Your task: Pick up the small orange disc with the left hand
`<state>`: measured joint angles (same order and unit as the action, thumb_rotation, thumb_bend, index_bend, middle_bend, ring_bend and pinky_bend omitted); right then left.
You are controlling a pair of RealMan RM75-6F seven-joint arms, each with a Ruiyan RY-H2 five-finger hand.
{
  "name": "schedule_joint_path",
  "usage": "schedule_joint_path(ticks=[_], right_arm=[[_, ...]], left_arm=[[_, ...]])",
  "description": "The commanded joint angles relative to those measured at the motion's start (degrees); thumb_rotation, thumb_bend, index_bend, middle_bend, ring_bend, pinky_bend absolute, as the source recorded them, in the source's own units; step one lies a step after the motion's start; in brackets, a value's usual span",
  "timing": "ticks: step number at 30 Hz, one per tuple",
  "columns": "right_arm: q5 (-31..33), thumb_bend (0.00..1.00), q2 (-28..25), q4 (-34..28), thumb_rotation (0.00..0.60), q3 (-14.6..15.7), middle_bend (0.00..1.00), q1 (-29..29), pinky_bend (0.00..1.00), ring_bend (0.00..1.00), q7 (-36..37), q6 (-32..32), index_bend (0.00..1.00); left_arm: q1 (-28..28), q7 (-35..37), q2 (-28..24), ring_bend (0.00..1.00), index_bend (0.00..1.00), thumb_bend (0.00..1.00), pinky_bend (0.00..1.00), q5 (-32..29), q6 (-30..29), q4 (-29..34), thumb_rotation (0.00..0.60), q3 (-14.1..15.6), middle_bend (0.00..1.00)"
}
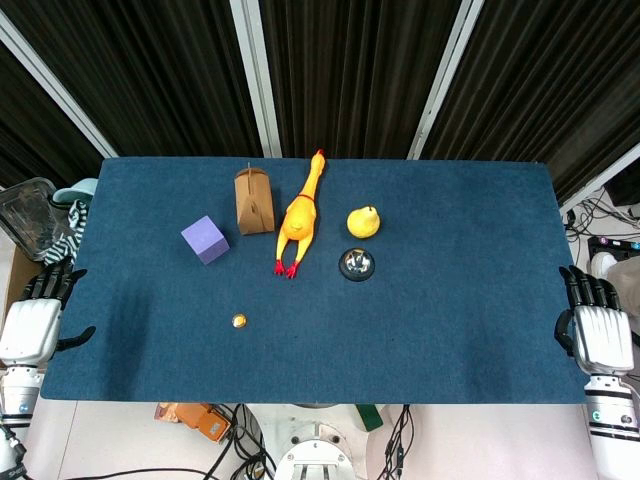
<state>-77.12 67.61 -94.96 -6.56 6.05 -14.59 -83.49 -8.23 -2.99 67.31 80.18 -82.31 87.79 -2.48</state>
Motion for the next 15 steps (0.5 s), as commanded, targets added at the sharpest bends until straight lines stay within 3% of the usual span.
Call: schedule_joint_path(ticks=[1,15], right_arm=[[0.3,0.92,0.0,0.0,0.6,-0.1,0.15,0.0,0.15,0.17,0.0,0.2,0.15],[0.7,0.92,-0.1,-0.2,0.6,-0.2,0.15,0.0,0.15,0.17,-0.2,0.3,0.15]], left_arm=[[0.0,-0.1,0.2,0.0,0.15,0.13,0.13,-0.2,0.3,-0.4,0.6,-0.2,0.0],[-0.3,-1.5,0.8,0.0,0.15,0.15,0.13,1.3,1.6,0.9,0.6,0.5,0.0]])
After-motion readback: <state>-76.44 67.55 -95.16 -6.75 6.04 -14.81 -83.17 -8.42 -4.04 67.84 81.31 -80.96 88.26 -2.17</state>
